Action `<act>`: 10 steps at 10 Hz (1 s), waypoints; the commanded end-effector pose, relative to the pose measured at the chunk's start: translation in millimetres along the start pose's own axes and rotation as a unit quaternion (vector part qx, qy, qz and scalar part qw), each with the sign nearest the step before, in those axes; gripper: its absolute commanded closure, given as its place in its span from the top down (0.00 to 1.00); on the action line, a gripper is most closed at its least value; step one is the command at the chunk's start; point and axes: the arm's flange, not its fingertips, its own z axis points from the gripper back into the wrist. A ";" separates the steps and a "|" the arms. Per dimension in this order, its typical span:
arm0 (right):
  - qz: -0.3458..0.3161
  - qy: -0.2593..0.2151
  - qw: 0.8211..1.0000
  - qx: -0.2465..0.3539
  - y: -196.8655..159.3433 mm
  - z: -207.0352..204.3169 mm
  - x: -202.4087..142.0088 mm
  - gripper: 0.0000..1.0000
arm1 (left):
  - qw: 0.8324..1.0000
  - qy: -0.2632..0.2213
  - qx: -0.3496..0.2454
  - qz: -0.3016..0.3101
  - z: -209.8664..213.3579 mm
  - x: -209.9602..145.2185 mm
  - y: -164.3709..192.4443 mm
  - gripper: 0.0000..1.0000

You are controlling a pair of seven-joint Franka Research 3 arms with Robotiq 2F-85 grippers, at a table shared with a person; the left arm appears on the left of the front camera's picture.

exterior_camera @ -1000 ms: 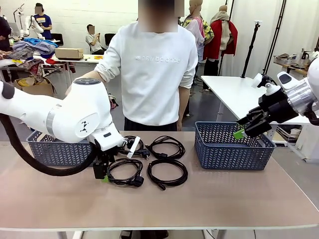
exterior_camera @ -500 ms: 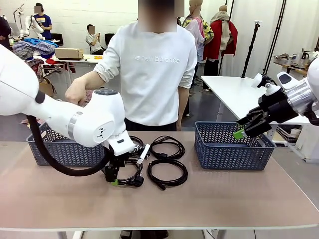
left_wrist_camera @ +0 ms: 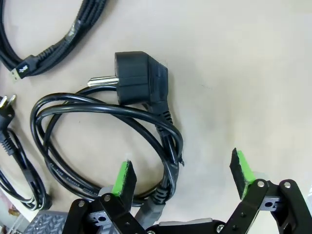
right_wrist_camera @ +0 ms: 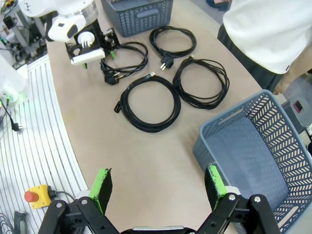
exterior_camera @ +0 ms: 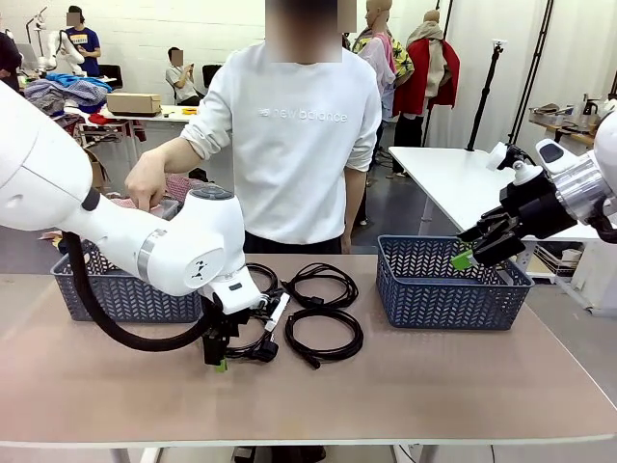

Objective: Organize the cables according to human instructions.
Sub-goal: Pick up a bundle of cables and place it in the basket indicated by the human.

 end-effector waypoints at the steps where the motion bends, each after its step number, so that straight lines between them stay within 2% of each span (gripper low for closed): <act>1: 0.009 -0.014 1.000 0.006 -3.8 0.1 1.0 1.00 | 1.000 0.015 0.009 0.008 -7.0 1.5 8.3 1.00; 3: 0.009 -0.014 1.000 0.006 -3.8 0.1 1.0 1.00 | 1.000 0.012 0.000 0.005 -8.4 -1.3 12.5 1.00; 4: 0.009 -0.014 1.000 0.006 -3.8 0.1 1.0 1.00 | 1.000 0.006 0.001 0.002 -8.0 -2.5 12.8 0.81; 5: 0.009 -0.014 1.000 0.006 -3.8 0.1 1.0 1.00 | 1.000 0.001 0.000 0.004 -7.1 -4.0 13.4 0.81; 6: 0.009 -0.014 1.000 0.006 -3.8 0.1 1.0 1.00 | 1.000 -0.003 0.000 0.006 -5.7 -5.2 14.0 0.61; 7: 0.009 -0.014 1.000 0.006 -3.8 0.1 1.0 1.00 | 1.000 -0.006 -0.002 0.007 -5.4 -6.2 15.0 0.76; 8: 0.009 -0.014 1.000 0.006 -3.8 0.1 1.0 1.00 | 1.000 -0.008 -0.002 0.005 -5.0 -6.3 14.8 0.42; 9: 0.009 -0.014 1.000 0.006 -3.8 0.1 1.0 1.00 | 1.000 -0.005 -0.005 0.004 -5.0 -6.7 14.8 0.56; 10: 0.009 -0.014 1.000 0.006 -3.8 0.1 1.0 1.00 | 1.000 -0.003 -0.005 0.004 -5.3 -7.4 15.6 0.23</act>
